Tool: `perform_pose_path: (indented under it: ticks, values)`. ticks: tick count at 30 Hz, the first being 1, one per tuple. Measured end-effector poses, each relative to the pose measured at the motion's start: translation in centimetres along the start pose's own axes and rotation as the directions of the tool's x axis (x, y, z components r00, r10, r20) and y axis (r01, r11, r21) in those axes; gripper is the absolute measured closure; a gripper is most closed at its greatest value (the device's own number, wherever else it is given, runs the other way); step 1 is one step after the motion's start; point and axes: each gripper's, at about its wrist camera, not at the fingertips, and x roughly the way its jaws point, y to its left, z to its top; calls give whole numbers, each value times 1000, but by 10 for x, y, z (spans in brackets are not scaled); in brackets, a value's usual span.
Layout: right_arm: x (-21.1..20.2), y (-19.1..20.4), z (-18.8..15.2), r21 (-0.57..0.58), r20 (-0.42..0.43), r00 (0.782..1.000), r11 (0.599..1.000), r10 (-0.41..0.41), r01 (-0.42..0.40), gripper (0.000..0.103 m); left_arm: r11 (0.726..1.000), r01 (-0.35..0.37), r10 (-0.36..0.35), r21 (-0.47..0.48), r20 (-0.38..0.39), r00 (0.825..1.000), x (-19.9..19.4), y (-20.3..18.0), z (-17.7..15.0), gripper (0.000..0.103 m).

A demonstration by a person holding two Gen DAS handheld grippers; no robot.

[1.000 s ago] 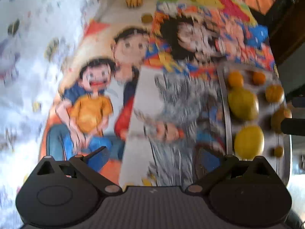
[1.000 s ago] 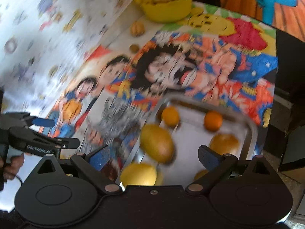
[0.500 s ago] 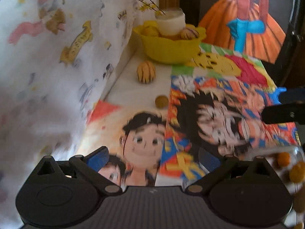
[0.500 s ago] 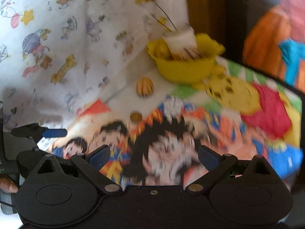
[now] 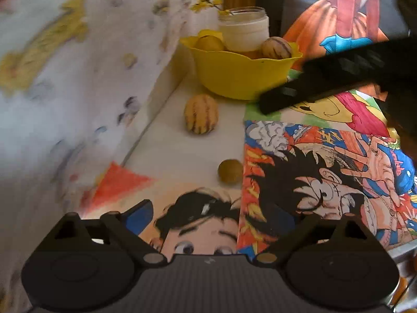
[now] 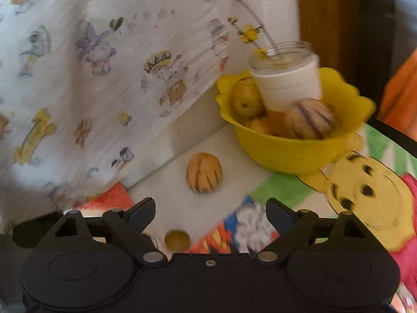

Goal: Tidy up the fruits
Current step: 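Grasp the striped pepino melon with the right tool while the left tool grasps a small brown fruit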

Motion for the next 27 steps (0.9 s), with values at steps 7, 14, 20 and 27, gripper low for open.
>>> perform_pose_path:
  ticks: [7,14,20,27]
  values:
    - [48,1,24,-11,-18,999,999,31,-31,20,1000,18,-18,7,9,1000,26,-6,9,22]
    - [73,10,30,-68,-44,998,997,35,-38,27,999,32,-32,14,12,999,40,-9,11,36]
    - [91,7,29,-71,-77,997,997,26,-31,38,1000,31,-31,4,19,999,45,-8,12,42]
    - [100,6,23,-70,-100,994,997,37,-44,49,999,45,-46,13,27,999,47,-8,13,59]
